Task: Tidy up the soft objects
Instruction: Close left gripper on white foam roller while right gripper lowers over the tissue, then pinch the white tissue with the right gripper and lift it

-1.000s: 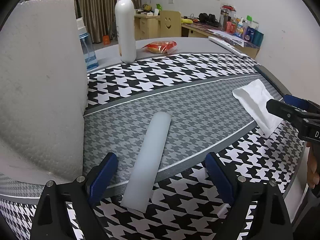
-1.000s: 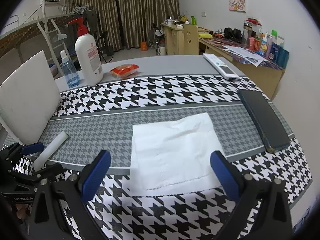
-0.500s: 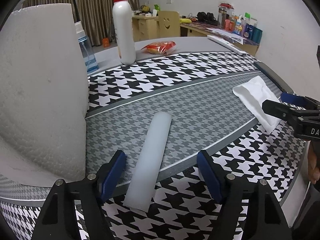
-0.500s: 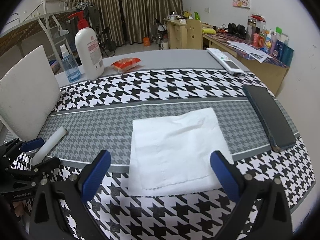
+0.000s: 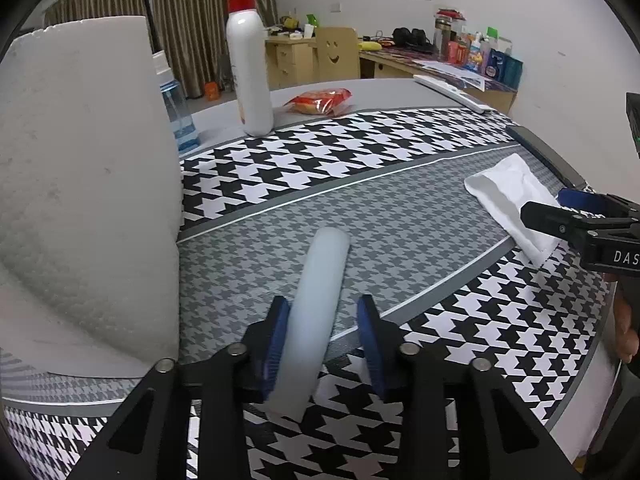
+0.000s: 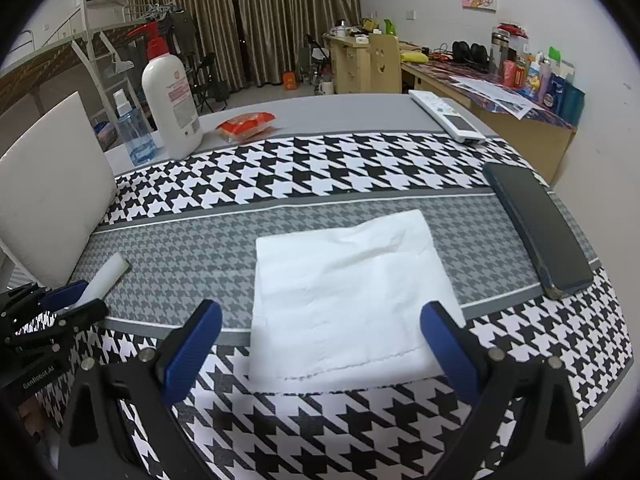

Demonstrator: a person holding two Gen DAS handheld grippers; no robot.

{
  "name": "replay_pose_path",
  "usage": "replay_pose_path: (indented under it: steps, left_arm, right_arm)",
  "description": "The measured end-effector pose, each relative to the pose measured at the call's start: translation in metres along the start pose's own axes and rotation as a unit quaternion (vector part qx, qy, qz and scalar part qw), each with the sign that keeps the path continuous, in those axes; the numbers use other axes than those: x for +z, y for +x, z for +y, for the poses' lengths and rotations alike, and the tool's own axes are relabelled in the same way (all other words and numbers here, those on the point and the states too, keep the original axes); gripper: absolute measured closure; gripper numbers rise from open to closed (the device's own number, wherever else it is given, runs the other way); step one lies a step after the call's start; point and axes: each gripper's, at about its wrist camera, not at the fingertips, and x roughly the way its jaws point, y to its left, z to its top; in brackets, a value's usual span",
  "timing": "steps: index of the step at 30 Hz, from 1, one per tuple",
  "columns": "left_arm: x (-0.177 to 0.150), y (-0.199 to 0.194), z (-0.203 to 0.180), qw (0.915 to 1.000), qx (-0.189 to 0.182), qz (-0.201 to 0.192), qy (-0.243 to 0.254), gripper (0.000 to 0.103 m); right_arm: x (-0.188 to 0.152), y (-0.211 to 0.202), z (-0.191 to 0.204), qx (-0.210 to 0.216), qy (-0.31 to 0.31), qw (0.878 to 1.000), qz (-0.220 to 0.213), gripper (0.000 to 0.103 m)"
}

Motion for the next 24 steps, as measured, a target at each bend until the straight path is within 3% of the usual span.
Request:
replay_pose_path:
  steps: [2,15,19,24]
  left_arm:
    - [0.0,0.0,0.002,1.0,0.006,0.0,-0.001,0.078]
    - [-0.002,-0.006,0.007,0.9999,-0.009,-0.008,-0.005,0.081]
    - [-0.002,-0.008,0.007,0.9998,-0.015,-0.009,-0.005,0.081]
    - [-0.003,-0.011,0.005,0.9997,-0.021,-0.014,-0.002,0.081]
  right_arm:
    - [0.001,0.001,0.0,-0.002,-0.002,1.0,0.001,0.002]
    - [0.002,0.011,0.002,-0.009,0.001,1.0,0.015,0.002]
    - [0.002,0.015,0.002,-0.008,0.001,1.0,0.023,0.015]
    - [0.001,0.018,0.003,-0.013,-0.003,0.999,0.029,0.023]
